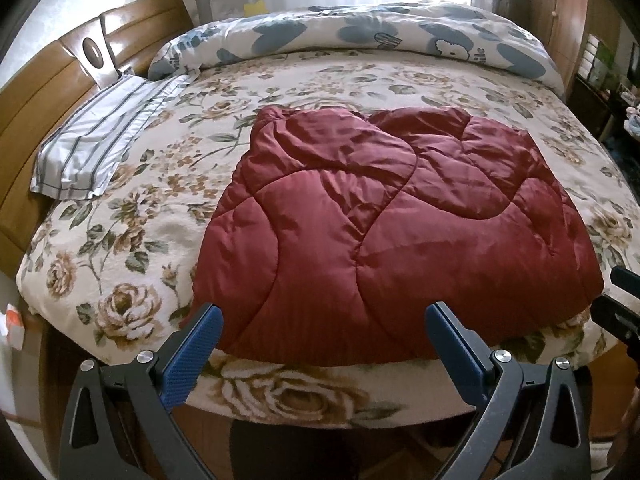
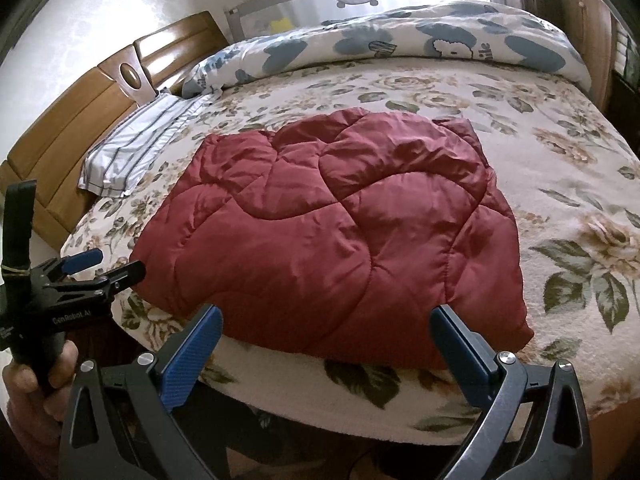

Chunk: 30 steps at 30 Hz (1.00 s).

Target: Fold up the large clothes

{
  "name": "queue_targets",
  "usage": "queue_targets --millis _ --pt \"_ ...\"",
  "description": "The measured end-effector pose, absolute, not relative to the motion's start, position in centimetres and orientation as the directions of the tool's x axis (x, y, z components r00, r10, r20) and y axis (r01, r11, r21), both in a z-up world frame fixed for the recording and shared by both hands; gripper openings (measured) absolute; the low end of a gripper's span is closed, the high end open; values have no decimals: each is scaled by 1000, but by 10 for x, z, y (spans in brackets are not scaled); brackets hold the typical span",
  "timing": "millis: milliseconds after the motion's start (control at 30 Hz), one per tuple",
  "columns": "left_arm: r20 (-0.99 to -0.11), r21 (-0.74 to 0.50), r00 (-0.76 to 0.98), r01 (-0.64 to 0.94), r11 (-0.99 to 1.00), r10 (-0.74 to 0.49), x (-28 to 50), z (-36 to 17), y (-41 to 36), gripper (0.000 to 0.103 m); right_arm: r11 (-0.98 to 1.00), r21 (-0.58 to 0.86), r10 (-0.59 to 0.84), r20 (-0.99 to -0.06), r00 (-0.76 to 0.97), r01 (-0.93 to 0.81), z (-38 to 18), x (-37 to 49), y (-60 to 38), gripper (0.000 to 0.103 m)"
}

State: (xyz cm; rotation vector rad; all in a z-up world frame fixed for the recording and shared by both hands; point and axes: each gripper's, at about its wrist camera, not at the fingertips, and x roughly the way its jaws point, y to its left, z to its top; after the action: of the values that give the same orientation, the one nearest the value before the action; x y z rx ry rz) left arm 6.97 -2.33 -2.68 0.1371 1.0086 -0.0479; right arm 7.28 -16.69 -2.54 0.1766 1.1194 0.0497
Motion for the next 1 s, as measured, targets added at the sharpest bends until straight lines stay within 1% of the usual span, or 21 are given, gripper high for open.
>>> queue_targets --millis 1000 --pt "-843 89 538 107 990 17 75 -28 -26 102 984 169 131 -892 433 49 -27 75 -165 103"
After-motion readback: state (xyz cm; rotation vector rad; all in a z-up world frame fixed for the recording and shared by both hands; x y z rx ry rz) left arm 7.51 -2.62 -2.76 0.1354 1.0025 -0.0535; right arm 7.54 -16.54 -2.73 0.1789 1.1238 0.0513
